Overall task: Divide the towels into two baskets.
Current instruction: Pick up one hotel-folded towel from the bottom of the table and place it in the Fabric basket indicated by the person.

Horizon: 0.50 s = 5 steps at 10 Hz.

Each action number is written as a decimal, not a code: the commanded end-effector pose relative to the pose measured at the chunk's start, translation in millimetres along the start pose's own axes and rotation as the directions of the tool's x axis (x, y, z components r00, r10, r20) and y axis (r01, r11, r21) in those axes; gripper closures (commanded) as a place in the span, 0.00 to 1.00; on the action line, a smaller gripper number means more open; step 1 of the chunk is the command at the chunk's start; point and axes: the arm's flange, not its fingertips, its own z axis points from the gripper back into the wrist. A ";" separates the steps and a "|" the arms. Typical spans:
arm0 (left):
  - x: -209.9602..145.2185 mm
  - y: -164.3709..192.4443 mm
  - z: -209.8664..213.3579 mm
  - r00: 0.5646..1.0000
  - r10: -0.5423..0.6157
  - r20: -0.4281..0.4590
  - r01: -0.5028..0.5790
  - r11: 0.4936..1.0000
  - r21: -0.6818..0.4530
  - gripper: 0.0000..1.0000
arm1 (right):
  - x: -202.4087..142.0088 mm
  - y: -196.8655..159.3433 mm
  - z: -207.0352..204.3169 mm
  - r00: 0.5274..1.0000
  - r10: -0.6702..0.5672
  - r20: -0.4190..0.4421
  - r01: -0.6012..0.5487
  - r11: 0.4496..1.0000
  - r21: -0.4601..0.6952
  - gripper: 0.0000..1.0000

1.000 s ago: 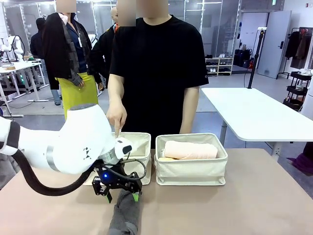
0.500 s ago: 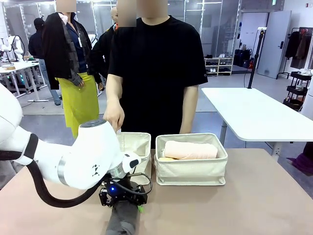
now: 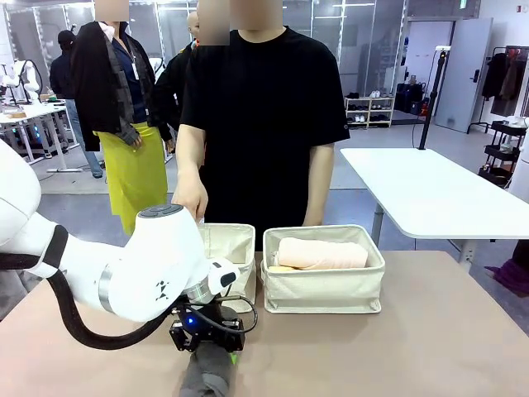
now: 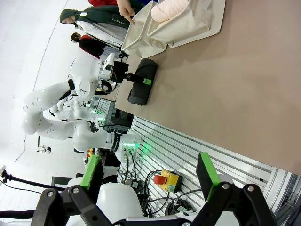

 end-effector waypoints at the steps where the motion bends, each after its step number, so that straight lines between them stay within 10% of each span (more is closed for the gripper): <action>1: -1.1 -3.6 1.6 1.000 -0.015 0.009 0.015 1.000 0.000 0.59 | -0.1 2.6 1.0 1.000 0.013 0.005 -0.013 1.000 0.005 0.00; 5: -15.2 -11.6 127.1 0.980 -0.197 -0.008 0.194 0.974 -0.115 0.74 | -0.1 2.6 1.0 1.000 0.013 0.005 -0.013 1.000 0.005 0.00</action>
